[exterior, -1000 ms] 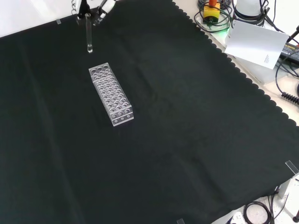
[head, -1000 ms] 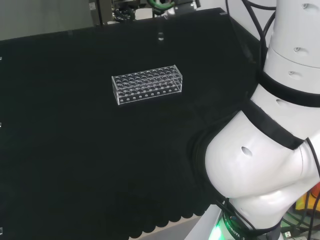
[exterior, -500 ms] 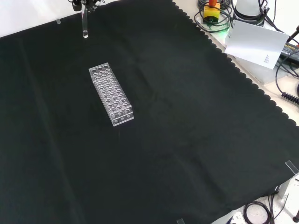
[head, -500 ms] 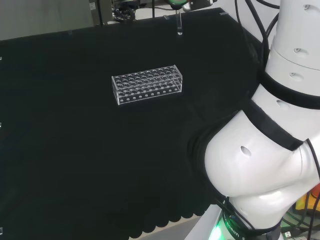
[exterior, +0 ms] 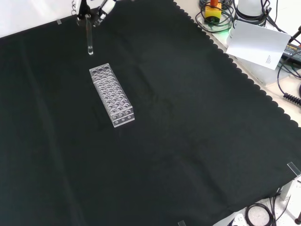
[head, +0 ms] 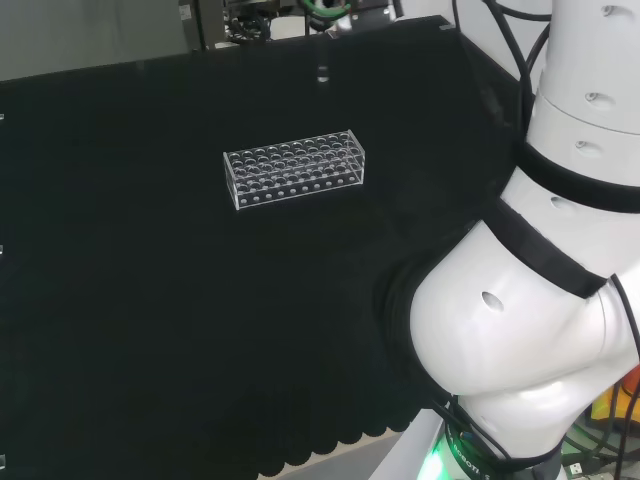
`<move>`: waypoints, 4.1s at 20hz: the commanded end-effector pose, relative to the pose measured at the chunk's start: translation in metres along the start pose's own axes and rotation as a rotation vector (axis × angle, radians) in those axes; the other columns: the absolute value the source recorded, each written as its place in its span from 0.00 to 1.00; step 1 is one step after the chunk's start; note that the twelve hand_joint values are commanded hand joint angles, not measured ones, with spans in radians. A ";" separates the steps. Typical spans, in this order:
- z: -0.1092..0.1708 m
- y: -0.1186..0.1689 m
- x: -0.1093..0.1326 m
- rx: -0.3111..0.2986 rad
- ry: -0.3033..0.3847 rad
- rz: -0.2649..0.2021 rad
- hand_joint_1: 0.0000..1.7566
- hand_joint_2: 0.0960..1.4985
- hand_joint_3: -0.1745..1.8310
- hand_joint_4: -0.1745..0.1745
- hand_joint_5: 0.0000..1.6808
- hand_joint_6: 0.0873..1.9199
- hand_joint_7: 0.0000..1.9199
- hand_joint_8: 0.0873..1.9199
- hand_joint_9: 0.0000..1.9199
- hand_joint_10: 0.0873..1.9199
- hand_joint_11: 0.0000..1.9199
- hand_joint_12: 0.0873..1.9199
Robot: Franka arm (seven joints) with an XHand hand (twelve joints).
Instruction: Shake the test tube.
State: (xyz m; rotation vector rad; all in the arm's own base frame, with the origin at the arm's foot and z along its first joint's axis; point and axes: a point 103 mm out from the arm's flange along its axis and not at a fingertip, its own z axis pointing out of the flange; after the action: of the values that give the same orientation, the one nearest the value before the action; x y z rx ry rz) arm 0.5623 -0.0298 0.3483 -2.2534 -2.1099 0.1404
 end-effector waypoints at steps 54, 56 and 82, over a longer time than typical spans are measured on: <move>0.014 0.025 -0.008 0.026 0.017 0.061 0.80 0.67 0.09 0.00 0.68 0.16 0.60 0.54 0.57 0.40 0.60 0.49; 0.013 0.028 0.010 0.014 0.056 0.034 0.80 0.67 0.09 0.00 0.68 0.16 0.60 0.54 0.57 0.40 0.60 0.49; 0.010 0.034 0.010 0.010 0.021 0.018 0.80 0.67 0.09 0.00 0.68 0.16 0.60 0.55 0.57 0.40 0.60 0.49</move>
State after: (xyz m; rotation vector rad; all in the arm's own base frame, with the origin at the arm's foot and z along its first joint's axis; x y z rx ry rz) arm 0.6116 0.0203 0.3488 -2.1742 -2.1406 -0.0161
